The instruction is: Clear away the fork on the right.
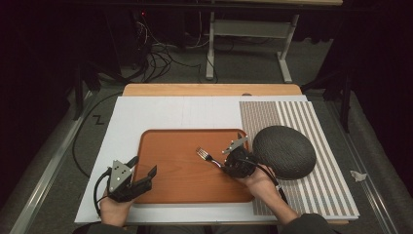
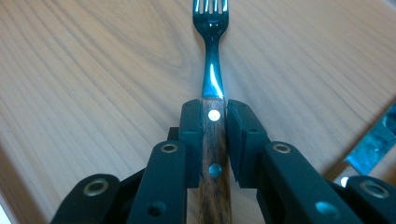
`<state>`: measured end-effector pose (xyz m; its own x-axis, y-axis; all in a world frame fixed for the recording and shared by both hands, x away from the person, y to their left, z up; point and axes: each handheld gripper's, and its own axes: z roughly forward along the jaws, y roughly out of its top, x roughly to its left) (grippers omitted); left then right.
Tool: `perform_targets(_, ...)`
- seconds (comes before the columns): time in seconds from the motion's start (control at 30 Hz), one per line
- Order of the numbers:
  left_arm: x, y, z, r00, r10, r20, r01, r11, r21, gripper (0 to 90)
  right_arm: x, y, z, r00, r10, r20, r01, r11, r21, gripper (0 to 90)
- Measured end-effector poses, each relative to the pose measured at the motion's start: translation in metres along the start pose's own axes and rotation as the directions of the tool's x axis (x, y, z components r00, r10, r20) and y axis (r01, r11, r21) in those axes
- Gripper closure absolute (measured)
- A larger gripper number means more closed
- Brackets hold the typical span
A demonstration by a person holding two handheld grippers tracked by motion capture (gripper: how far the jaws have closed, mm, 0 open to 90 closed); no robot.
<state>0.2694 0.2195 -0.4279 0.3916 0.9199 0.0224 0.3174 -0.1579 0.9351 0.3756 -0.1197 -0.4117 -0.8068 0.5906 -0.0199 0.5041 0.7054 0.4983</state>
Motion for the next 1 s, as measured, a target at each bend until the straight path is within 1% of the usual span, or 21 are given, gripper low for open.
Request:
perform_targets(0.23, 0.0, 0.0, 0.0, 1.0, 0.0, 0.0, 0.0, 1.0, 0.0, 30.0, 0.004, 0.002, 0.005, 1.0, -0.004, -0.006, 0.004, 1.0, 0.009, 78.6)
perform_targets(0.47, 0.0, 0.0, 0.0, 1.0, 0.0, 0.002, 0.0, 1.0, -0.001, 30.0, 0.005, 0.0, 0.008, 1.0, -0.007, -0.006, 0.007, 1.0, 0.012, 77.8)
perform_targets(0.6, 0.0, 0.0, 0.0, 1.0, 0.003, 0.001, -0.003, 1.0, 0.001, 30.0, 0.004, -0.001, 0.008, 1.0, -0.006, -0.006, 0.007, 1.0, 0.012, 71.3)
perform_targets(0.7, 0.0, 0.0, 0.0, 1.0, 0.001, 0.001, -0.001, 1.0, 0.0, 30.0, 0.004, -0.001, 0.004, 0.9999, -0.015, 0.003, 0.015, 1.0, -0.014, 69.5)
perform_targets(0.77, -0.001, 0.0, 0.0, 1.0, 0.003, 0.001, -0.003, 1.0, 0.003, 30.0, 0.005, 0.0, 0.0, 0.9996, -0.023, 0.017, 0.024, 0.999, -0.045, 69.1)
perform_targets(0.8, -0.001, 0.0, 0.0, 1.0, 0.005, 0.001, -0.005, 1.0, 0.004, 30.0, 0.005, 0.0, -0.002, 0.9991, -0.035, 0.023, 0.036, 0.998, -0.055, 69.2)
perform_targets(0.87, -0.001, 0.0, 0.0, 1.0, 0.002, 0.001, -0.002, 1.0, 0.001, 29.9, 0.006, 0.001, -0.003, 0.9986, -0.049, 0.019, 0.05, 0.996, -0.069, 73.7)
perform_targets(1.0, -0.001, 0.0, 0.0, 1.0, 0.004, 0.001, -0.004, 1.0, 0.003, 29.9, 0.011, 0.003, -0.001, 0.9968, -0.079, 0.007, 0.08, 0.994, -0.077, 81.4)
